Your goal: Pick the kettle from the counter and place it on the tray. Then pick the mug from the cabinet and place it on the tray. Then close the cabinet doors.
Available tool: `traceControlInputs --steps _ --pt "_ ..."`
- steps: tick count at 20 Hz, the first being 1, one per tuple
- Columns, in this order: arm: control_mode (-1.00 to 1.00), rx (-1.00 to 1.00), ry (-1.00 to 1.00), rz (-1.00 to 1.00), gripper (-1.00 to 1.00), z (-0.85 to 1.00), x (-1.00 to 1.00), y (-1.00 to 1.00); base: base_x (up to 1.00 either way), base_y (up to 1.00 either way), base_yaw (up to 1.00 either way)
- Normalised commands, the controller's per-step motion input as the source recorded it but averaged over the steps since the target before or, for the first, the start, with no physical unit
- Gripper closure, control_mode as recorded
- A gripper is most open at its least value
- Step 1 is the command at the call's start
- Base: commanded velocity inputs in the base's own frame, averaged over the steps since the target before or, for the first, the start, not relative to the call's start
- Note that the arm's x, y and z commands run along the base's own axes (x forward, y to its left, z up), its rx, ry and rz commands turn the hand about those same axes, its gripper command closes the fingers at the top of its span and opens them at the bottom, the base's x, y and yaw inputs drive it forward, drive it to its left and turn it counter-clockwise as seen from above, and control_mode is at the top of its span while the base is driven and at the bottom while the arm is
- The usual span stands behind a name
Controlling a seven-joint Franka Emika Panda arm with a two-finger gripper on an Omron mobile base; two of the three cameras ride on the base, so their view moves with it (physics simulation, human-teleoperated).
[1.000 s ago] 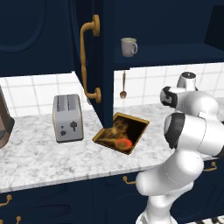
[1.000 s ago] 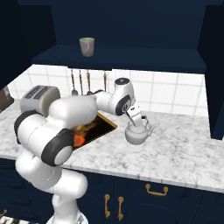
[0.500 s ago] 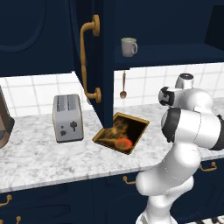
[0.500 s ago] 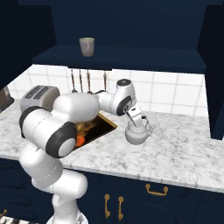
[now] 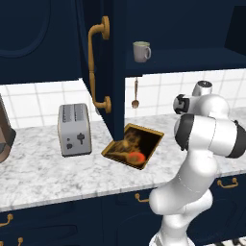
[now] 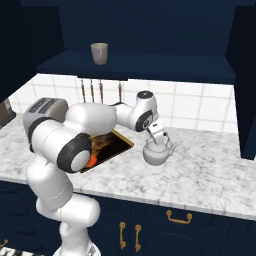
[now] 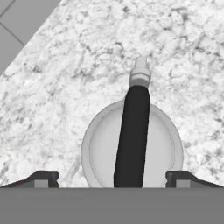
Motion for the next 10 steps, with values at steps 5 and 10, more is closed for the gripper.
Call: traceControlInputs --steps 5,10 --pt "-1.00 0.00 0.00 0.00 1.00 0.00 0.00 0.01 0.00 0.00 0.00" --pt "-1.00 0.00 -0.05 0.03 1.00 0.00 -0.20 0.15 0.00 0.00 0.00"
